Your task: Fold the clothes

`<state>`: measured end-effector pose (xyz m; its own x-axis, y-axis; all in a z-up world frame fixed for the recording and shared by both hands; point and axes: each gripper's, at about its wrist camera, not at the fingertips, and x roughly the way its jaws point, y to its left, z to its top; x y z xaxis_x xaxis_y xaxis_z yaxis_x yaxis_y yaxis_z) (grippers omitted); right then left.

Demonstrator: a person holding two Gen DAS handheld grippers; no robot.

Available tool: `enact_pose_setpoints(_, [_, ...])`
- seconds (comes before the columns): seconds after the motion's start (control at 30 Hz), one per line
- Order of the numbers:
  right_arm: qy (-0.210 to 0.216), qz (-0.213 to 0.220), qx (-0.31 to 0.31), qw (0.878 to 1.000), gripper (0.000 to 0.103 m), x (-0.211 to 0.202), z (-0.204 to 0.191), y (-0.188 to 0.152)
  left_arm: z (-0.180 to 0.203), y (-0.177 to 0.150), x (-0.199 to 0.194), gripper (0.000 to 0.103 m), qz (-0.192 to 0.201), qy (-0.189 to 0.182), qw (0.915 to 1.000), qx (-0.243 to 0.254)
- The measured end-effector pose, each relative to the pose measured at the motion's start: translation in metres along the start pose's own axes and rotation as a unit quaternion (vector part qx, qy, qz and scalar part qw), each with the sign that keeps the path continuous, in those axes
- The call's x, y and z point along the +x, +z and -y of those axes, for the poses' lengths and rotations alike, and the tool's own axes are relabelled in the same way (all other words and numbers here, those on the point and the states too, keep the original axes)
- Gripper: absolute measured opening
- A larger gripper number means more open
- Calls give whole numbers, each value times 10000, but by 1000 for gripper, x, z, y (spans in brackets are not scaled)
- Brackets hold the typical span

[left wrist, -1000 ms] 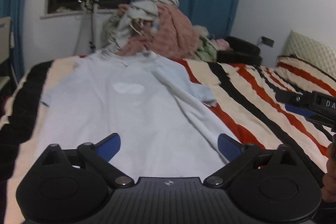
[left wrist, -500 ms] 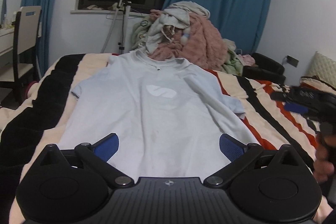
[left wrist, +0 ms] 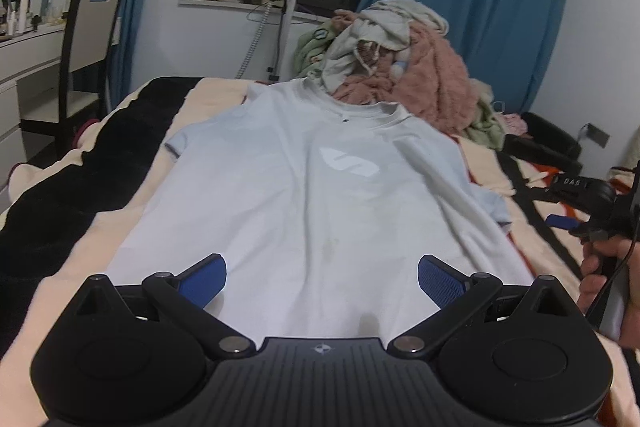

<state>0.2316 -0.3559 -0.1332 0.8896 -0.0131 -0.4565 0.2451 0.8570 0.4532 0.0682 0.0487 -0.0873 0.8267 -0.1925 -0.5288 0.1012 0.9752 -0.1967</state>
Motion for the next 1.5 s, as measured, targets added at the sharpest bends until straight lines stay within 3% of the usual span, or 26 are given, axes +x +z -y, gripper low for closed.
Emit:
enact_pose_setpoints(0.33, [782, -419, 1309, 9874, 59, 69, 44, 7, -3, 1, 12, 103, 73, 118, 9997, -210])
enact_pose_setpoints(0.53, [659, -702, 1141, 9888, 55, 105, 44, 0, -1, 0, 28, 103, -77, -22, 9996, -281])
enact_pose_setpoints(0.57, [645, -708, 1089, 9894, 53, 108, 42, 0, 0, 0, 30, 103, -99, -44, 9995, -282])
enact_pose_setpoints(0.63, [618, -712, 922, 9913, 37, 113, 37, -1, 1, 0, 33, 103, -125, -79, 9995, -286])
enact_pose_setpoints(0.67, [577, -677, 699, 9936, 18, 113, 30, 1, 1, 0, 34, 103, -132, -100, 9994, -305])
enact_pose_setpoints(0.8, [429, -204, -435, 9979, 8, 107, -15, 10, -2, 1, 36, 103, -120, -164, 9990, -405])
enact_pose_setpoints(0.93, [742, 222, -1736, 9818, 7, 104, -78, 3, -5, 2, 35, 103, -72, -186, 9986, -485])
enact_pose_setpoints(1.0, [989, 131, -2248, 9693, 7, 110, -105, -10, -6, 2, 35, 103, -35, -173, 9986, -492])
enact_pose_setpoints(1.1, [1450, -380, -2639, 9528, 7, 124, -131, -34, -6, 2, 36, 103, -8, -149, 9986, -507])
enact_pose_setpoints(1.23, [2014, -1100, -2592, 9382, 11, 137, -136, -49, -7, 2, 40, 103, -42, -128, 9985, -537])
enact_pose_setpoints(1.33, [2405, -1265, -2283, 9349, 19, 134, -126, -39, -6, 2, 38, 103, -26, -124, 9987, -498])
enact_pose_setpoints(1.4, [2691, -1316, -1928, 9344, 36, 130, -118, -27, -5, 2, 36, 103, 1, -128, 9988, -475])
enact_pose_setpoints(1.5, [3165, -1103, -1489, 9303, 49, 114, -100, -4, -5, 2, 32, 103, 34, -174, 9986, -489])
